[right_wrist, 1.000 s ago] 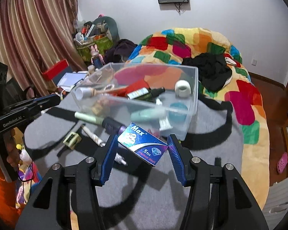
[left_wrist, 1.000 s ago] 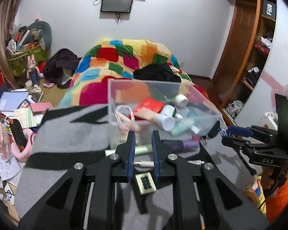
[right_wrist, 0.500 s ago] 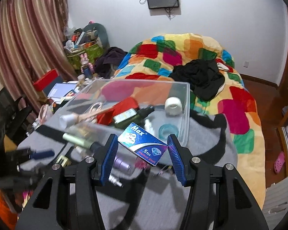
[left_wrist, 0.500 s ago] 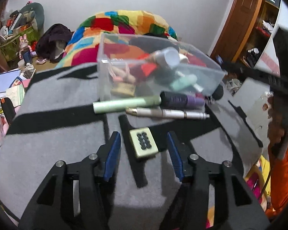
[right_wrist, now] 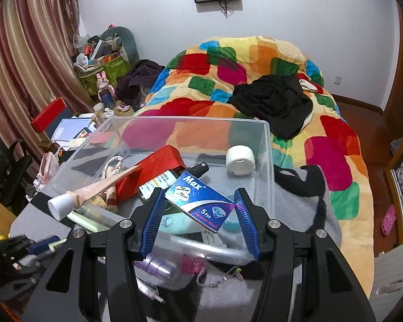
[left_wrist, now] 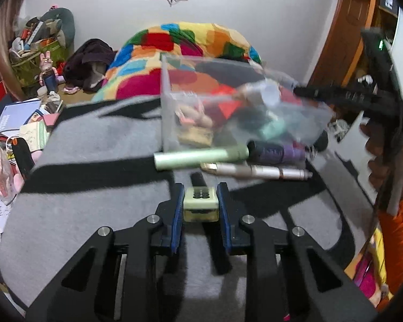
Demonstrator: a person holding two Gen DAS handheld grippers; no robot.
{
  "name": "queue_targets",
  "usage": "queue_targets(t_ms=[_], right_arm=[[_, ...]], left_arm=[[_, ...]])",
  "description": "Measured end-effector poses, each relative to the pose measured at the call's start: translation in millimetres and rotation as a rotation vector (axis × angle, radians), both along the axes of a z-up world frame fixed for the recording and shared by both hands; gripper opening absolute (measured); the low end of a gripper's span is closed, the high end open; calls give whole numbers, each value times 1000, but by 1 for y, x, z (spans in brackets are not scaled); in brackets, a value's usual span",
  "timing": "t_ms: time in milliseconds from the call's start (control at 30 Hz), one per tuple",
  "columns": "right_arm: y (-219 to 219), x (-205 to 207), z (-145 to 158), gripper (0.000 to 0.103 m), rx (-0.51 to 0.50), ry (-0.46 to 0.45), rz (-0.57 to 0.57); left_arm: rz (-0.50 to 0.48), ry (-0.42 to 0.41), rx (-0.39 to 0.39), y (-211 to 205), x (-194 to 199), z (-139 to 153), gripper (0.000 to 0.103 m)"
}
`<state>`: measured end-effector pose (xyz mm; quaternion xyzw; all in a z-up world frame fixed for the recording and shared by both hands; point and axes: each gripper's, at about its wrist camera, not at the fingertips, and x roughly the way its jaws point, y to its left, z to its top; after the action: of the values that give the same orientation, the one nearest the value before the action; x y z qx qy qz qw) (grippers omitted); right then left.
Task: Organize objects
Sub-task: 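Carry the green tile over the box with the left tool while the right carries the razor pack, then open the left tool to release the tile into the box while the right releases the razor pack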
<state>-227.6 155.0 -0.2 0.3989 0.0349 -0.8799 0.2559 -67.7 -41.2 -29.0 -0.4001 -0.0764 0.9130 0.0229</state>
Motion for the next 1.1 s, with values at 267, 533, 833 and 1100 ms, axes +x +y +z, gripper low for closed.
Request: queue_targets(t_ms=[267,533,833,1100], right_arm=[[-13,-5,-12,50,24,-24,27],[-19,-9,-16,50,25,-37,41],[-5,0,-6,59,5,-22,61],[24,18,15,64,-30,46,37]], left_arm=[[18,109,34,-15,-13,44,24],[11,183,14,-14,-50,78,24],[11,103,52,-17,-92,54,24],[13,130,22,-15,-74,59,30]])
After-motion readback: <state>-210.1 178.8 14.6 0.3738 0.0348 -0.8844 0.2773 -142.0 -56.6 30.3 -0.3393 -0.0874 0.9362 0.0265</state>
